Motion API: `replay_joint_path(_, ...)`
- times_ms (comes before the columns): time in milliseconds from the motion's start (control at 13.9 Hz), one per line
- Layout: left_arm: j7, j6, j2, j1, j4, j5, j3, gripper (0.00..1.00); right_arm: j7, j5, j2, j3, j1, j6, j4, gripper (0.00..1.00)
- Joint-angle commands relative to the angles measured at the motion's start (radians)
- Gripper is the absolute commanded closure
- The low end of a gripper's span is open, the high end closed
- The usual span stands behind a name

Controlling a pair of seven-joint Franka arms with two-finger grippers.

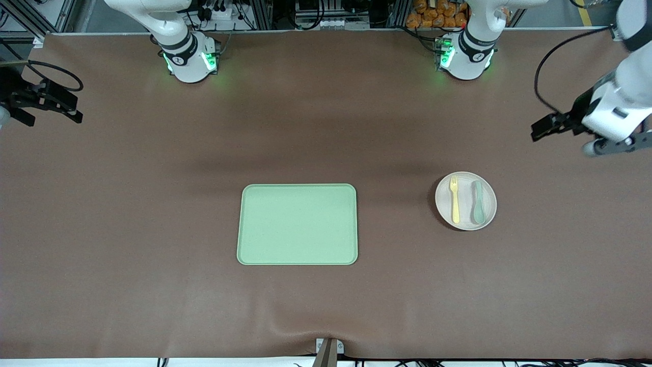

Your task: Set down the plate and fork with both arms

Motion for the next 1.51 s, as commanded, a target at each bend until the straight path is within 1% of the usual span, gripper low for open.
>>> replay_joint_path(0, -0.001, 0.218, -0.030, 0.034, -0.195, 0.013, -0.004, 0.00, 0.001, 0.010, 0.000, 0.007, -0.014, -0.008, 0.006, 0.00)
replay_joint_path(143, -0.001, 0.377, -0.024, 0.048, -0.294, 0.012, -0.006, 0.00, 0.001, 0.010, 0.000, 0.007, -0.015, -0.011, 0.006, 0.00)
replay_joint_path(287, -0.001, 0.491, 0.014, 0.069, -0.355, 0.004, -0.006, 0.00, 0.001, 0.010, 0.000, 0.007, -0.015, -0.010, 0.006, 0.00)
replay_joint_path(358, 0.000, 0.531, 0.053, 0.091, -0.363, -0.005, -0.007, 0.00, 0.001, 0.010, 0.000, 0.007, -0.015, -0.011, 0.006, 0.00)
replay_joint_path(502, 0.002, 0.608, 0.132, 0.095, -0.363, -0.017, -0.007, 0.00, 0.001, 0.010, 0.000, 0.007, -0.014, -0.011, 0.006, 0.00)
replay_joint_path(573, 0.002, 0.643, 0.163, 0.095, -0.368, -0.048, -0.009, 0.00, 0.001, 0.010, 0.000, 0.007, -0.015, -0.011, 0.006, 0.00)
replay_joint_path(860, 0.020, 0.743, 0.254, 0.092, -0.369, -0.062, -0.010, 0.00, 0.001, 0.010, 0.000, 0.007, -0.015, -0.011, 0.006, 0.00)
replay_joint_path(1147, 0.020, 0.811, 0.327, 0.094, -0.371, -0.062, -0.012, 0.18, 0.001, 0.010, 0.000, 0.007, -0.015, -0.011, 0.006, 0.00)
replay_joint_path(1434, 0.020, 0.854, 0.378, 0.095, -0.371, -0.062, -0.010, 0.30, 0.001, 0.010, 0.000, 0.007, -0.015, -0.011, 0.006, 0.00)
